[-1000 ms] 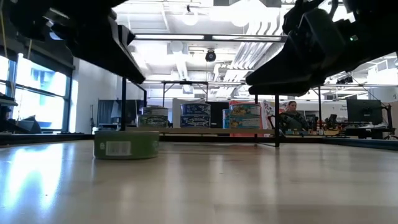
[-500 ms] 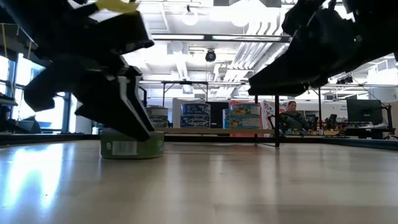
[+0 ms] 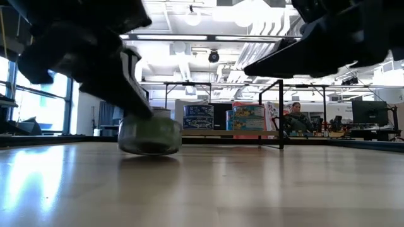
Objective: Stack canned seafood by type on shelf
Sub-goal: Stack the green tuna can on the shelf
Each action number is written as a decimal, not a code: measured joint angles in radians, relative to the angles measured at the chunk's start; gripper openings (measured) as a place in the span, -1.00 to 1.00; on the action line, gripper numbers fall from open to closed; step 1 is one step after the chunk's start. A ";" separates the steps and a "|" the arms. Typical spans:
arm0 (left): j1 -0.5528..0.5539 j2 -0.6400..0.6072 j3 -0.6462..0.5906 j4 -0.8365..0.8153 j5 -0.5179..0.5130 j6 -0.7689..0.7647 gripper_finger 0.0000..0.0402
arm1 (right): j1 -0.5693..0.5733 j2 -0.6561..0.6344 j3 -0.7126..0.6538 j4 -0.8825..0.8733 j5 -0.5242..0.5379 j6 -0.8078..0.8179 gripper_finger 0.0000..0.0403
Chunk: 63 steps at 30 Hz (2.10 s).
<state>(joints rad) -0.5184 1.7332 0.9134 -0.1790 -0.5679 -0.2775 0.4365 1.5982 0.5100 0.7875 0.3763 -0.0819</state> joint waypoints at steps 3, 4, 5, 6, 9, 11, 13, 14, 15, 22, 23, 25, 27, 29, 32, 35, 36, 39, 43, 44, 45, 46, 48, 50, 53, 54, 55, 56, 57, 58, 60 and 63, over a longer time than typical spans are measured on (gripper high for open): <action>-0.002 -0.041 -0.051 0.088 -0.012 -0.006 -1.00 | -0.021 0.000 0.034 -0.064 0.009 -0.077 0.25; 0.001 -0.055 -0.079 0.143 -0.009 -0.006 -1.00 | -0.028 0.000 0.053 -0.096 0.009 -0.105 0.25; 0.004 -0.072 -0.112 0.202 -0.001 -0.001 -1.00 | -0.036 0.001 0.074 -0.133 0.008 -0.136 0.25; 0.009 -0.093 -0.146 0.267 0.011 -0.001 -1.00 | -0.046 0.007 0.097 -0.165 0.006 -0.168 0.25; 0.024 -0.152 -0.259 0.466 0.048 -0.001 -1.00 | -0.072 0.052 0.172 -0.236 -0.022 -0.273 0.25; 0.032 -0.182 -0.334 0.579 0.066 0.002 -1.00 | -0.084 0.108 0.221 -0.254 -0.035 -0.361 0.25; 0.041 -0.207 -0.399 0.672 0.069 0.002 -1.00 | -0.095 0.172 0.270 -0.255 -0.034 -0.429 0.25; 0.043 -0.215 -0.426 0.714 0.068 0.002 -1.00 | -0.103 0.202 0.295 -0.257 -0.034 -0.447 0.25; 0.047 -0.223 -0.448 0.747 0.068 0.002 -1.00 | -0.110 0.229 0.321 -0.256 -0.034 -0.451 0.25; 0.048 -0.229 -0.528 0.840 0.089 0.000 -1.00 | -0.167 0.403 0.493 -0.302 -0.041 -0.340 0.25; 0.048 -0.230 -0.529 0.839 0.089 -0.001 -1.00 | -0.172 0.423 0.514 -0.309 -0.047 -0.334 0.25; 0.048 -0.230 -0.530 0.836 0.089 0.000 -1.00 | -0.180 0.459 0.558 -0.333 -0.054 -0.324 0.25; 0.048 -0.230 -0.530 0.836 0.090 0.003 -1.00 | -0.182 0.489 0.597 -0.367 -0.053 -0.326 0.25; 0.048 -0.230 -0.530 0.836 0.090 0.011 -1.00 | -0.182 0.503 0.625 -0.415 -0.052 -0.339 0.25; 0.040 -0.230 -0.525 0.824 0.088 0.034 -1.00 | -0.182 0.506 0.647 -0.478 0.011 -0.324 0.25; 0.016 -0.230 -0.474 0.732 0.088 0.055 -1.00 | -0.182 0.477 0.634 -0.526 0.085 -0.201 0.25; 0.010 -0.230 -0.447 0.676 0.088 0.050 -1.00 | -0.187 0.460 0.612 -0.520 0.086 -0.136 0.25; 0.002 -0.215 -0.363 0.492 0.088 -0.020 -0.99 | -0.201 0.444 0.510 -0.403 0.056 0.031 0.25; 0.012 -0.154 -0.262 0.309 0.094 -0.064 -0.82 | -0.193 0.445 0.372 -0.208 0.007 0.149 0.25; 0.020 -0.133 -0.241 0.288 0.094 -0.074 -0.75 | -0.186 0.444 0.349 -0.172 0.005 0.179 0.25; 0.031 -0.113 -0.222 0.277 0.094 -0.084 -0.67 | -0.179 0.444 0.328 -0.141 0.004 0.206 0.25; 0.043 -0.093 -0.205 0.271 0.094 -0.086 -0.59 | -0.172 0.444 0.311 -0.122 0.000 0.223 0.25; 0.063 -0.050 -0.170 0.272 0.096 -0.086 -0.43 | -0.160 0.444 0.293 -0.090 0.002 0.237 0.25; 0.080 -0.008 -0.132 0.219 0.124 -0.077 -0.33 | -0.152 0.444 0.291 -0.077 0.016 0.231 0.25; 0.100 0.047 -0.045 0.078 0.166 -0.087 -0.33 | -0.145 0.444 0.299 -0.086 0.018 0.186 0.25; 0.101 0.068 -0.016 0.024 0.165 -0.091 -0.38 | -0.143 0.444 0.304 -0.082 0.018 0.165 0.25; 0.101 0.085 0.007 -0.018 0.163 -0.090 -0.44 | -0.141 0.444 0.309 -0.080 0.018 0.139 0.25; 0.101 0.095 0.032 -0.060 0.158 -0.082 -0.53 | -0.141 0.443 0.313 -0.079 0.018 0.108 0.25; 0.101 0.107 0.053 -0.091 0.153 -0.070 -0.63 | -0.141 0.442 0.317 -0.079 0.019 0.071 0.25; 0.101 0.112 0.071 -0.121 0.152 -0.062 -0.73 | -0.141 0.440 0.323 -0.082 0.020 0.035 0.25; 0.099 0.115 0.106 -0.177 0.151 -0.060 -0.92 | -0.141 0.424 0.328 -0.084 0.028 -0.042 0.25; 0.072 0.092 0.136 -0.243 0.121 -0.069 -0.94 | -0.141 0.383 0.328 -0.092 0.068 -0.130 0.25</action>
<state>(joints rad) -0.4467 1.8250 1.0492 -0.4222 -0.4468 -0.3466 0.2955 1.9811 0.8385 0.6953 0.4448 -0.2122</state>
